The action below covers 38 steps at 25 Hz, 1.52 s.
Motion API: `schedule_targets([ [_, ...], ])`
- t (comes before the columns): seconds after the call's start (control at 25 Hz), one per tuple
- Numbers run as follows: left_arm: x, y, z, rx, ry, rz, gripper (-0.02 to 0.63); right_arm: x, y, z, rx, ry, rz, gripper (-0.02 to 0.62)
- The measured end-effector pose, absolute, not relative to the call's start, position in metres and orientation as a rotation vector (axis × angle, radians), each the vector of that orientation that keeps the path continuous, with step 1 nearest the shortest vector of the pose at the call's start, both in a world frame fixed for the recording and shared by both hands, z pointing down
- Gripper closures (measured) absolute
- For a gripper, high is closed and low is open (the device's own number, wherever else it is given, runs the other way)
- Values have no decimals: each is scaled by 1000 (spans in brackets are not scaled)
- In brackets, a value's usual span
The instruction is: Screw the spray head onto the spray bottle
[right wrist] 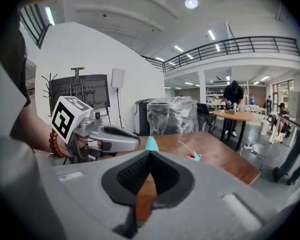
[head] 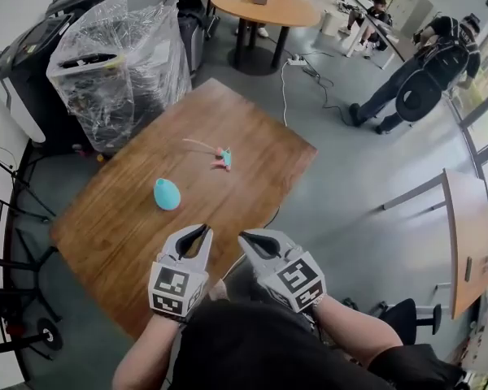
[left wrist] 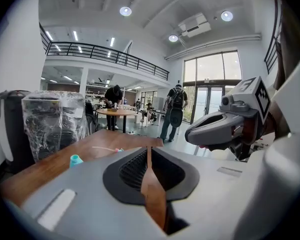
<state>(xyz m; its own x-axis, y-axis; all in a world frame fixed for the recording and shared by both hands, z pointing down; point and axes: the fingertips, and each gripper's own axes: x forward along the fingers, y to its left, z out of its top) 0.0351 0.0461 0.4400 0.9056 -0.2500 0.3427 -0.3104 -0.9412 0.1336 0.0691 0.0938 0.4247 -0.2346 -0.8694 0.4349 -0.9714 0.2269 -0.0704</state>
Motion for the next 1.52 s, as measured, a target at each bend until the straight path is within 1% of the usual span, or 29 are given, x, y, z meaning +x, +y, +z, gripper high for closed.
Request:
schedule_targets([
  [0.16,56,31,455,2859,-505,543,554,89,65,437,1598,-2271,485,603],
  [0.44,111,-17,482,2810,-715,670,515,156,16,450,1369,-2373,474,603],
  [0.56,127,-32,498,2773,-798,774,495,175,3,456,1257,-2413,478,603],
  [0.72,144,-53,525,2745,-863,930,488,192,-7,468,1137,-2441,504,603],
  [1.16,172,-104,613,2715,-705,1353,459,222,-25,485,1075,-2391,553,603],
  [1.52,185,-131,655,2747,-577,1543,449,227,-36,502,1075,-2322,595,603],
])
